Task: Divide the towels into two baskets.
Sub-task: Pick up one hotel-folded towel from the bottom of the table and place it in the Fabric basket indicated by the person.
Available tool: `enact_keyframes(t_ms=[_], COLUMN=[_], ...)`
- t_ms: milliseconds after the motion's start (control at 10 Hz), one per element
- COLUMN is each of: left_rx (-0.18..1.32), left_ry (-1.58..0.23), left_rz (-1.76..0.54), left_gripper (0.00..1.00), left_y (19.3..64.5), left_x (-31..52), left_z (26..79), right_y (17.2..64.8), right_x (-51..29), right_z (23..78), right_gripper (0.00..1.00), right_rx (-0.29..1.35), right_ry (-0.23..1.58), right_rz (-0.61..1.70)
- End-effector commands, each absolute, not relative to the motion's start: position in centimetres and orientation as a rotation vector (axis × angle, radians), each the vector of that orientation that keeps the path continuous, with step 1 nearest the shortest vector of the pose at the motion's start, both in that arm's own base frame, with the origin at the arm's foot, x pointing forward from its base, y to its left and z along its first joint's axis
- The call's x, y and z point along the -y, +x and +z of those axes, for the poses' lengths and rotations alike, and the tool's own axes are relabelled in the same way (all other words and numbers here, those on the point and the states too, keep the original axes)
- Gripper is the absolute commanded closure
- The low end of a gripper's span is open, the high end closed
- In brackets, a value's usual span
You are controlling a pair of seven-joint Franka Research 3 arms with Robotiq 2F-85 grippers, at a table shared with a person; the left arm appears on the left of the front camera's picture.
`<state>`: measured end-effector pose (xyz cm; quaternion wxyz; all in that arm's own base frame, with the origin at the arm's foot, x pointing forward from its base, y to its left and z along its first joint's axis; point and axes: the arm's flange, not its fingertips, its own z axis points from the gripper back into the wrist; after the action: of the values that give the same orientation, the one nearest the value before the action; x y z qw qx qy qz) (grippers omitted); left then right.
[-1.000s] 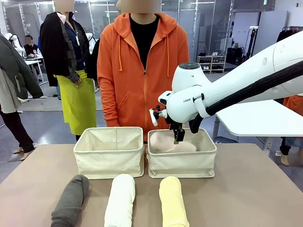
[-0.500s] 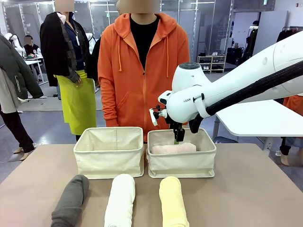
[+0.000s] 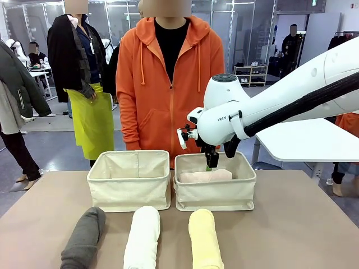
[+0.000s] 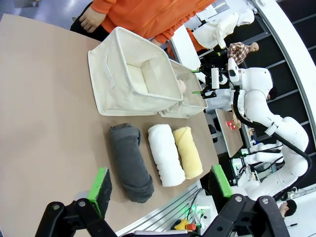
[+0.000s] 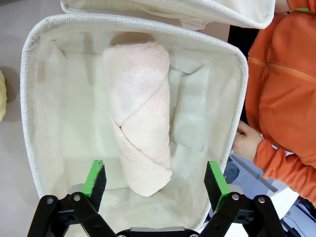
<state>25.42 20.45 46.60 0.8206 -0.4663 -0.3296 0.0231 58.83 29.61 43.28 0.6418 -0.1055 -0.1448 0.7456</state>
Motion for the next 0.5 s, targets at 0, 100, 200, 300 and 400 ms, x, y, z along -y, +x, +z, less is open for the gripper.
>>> enact_keyframes(t_ms=[0, 100, 200, 300, 400], left_rx=[0.726, 0.726, 0.726, 0.726, 0.726], left_ry=[-1.009, -1.009, -1.009, -1.009, -1.009], left_rz=[0.029, 0.029, 0.029, 0.029, 0.029], left_gripper=[0.00, 0.00, 0.00, 0.00, 0.00], left_y=[25.42, 25.42, 25.42, 25.42, 25.42], left_x=[-20.72, -20.72, -20.72, -20.72, -20.72], left_z=[46.67, 46.67, 46.67, 46.67, 46.67], right_y=[58.83, 58.83, 58.83, 58.83, 58.83], right_x=[-29.62, -29.62, -29.62, -29.62, -29.60], right_z=[43.28, 43.28, 43.28, 43.28, 43.28], right_gripper=[0.00, 0.00, 0.00, 0.00, 0.00], right_rx=[0.328, 0.328, 0.328, 0.328, 0.330], right_ry=[-0.244, -0.244, -0.244, -0.244, -0.240], right_rz=[1.703, 1.703, 1.703, 1.703, 1.699])
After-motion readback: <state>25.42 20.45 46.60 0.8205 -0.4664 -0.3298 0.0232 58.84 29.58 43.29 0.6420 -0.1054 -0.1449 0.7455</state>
